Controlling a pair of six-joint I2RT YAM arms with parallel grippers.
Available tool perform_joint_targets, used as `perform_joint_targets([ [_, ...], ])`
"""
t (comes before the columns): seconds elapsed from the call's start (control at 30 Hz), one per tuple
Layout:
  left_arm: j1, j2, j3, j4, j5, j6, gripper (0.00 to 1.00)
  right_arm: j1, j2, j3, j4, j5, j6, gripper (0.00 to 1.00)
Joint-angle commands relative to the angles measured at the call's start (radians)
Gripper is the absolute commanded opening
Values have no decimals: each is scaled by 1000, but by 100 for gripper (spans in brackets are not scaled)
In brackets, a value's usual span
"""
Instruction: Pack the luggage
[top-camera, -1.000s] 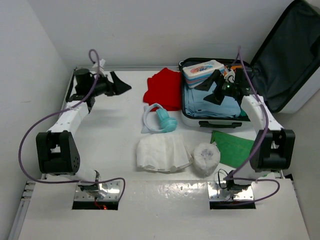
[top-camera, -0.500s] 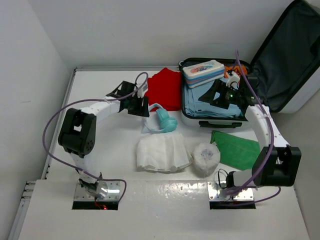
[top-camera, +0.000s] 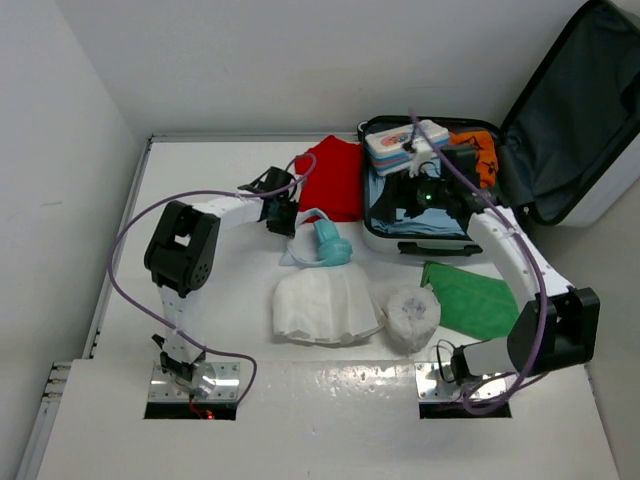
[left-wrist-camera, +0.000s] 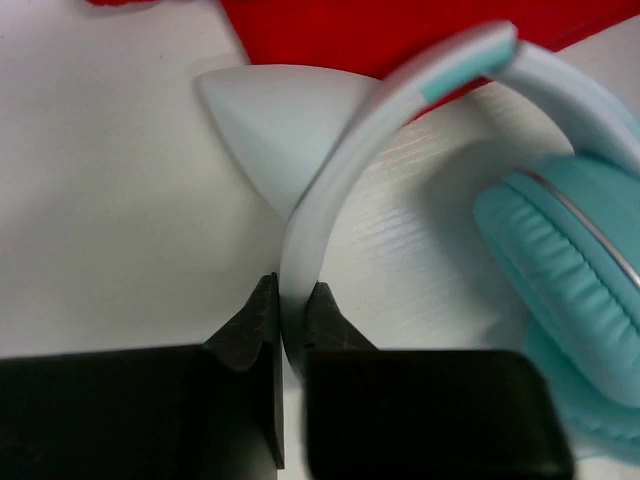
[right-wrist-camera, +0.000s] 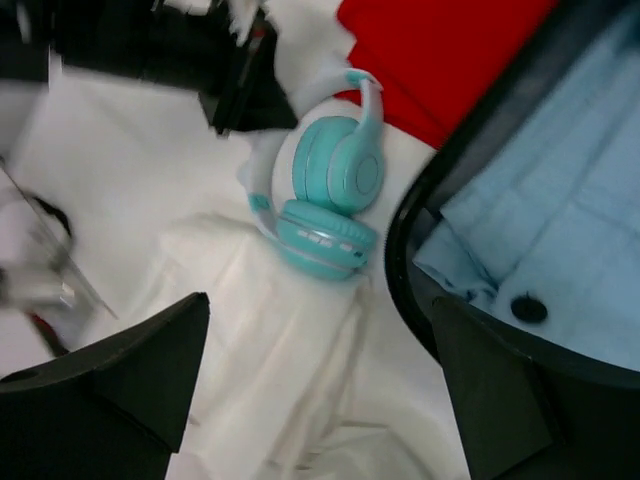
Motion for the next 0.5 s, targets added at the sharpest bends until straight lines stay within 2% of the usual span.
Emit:
perform_joint_targets([
  [0.0,3,-21,20,-28,53,0,3,126,-67,-4,38,8,-343,91],
  [0.03,18,-36,20,-28,72,-15,0,183,-81,-14,56,18,-462,91],
  [0.07,27,-55,20,-28,104,-15,0,211,-86,-27,82,58,-519,89],
  [0.1,27,-93,43,-37,113,-29,0,234,-89,-57,98,69,-653,89],
  [0.17,27,-136,62,-49,113,-73,0,311,-78,-70,144,86,-745,88],
  [0.3,18,-219,121,-97,78,-188,0,410,-46,-88,239,104,-835,87],
  [0.47,43,-269,131,-108,190,-240,0,502,-3,-105,268,121,-920,89],
])
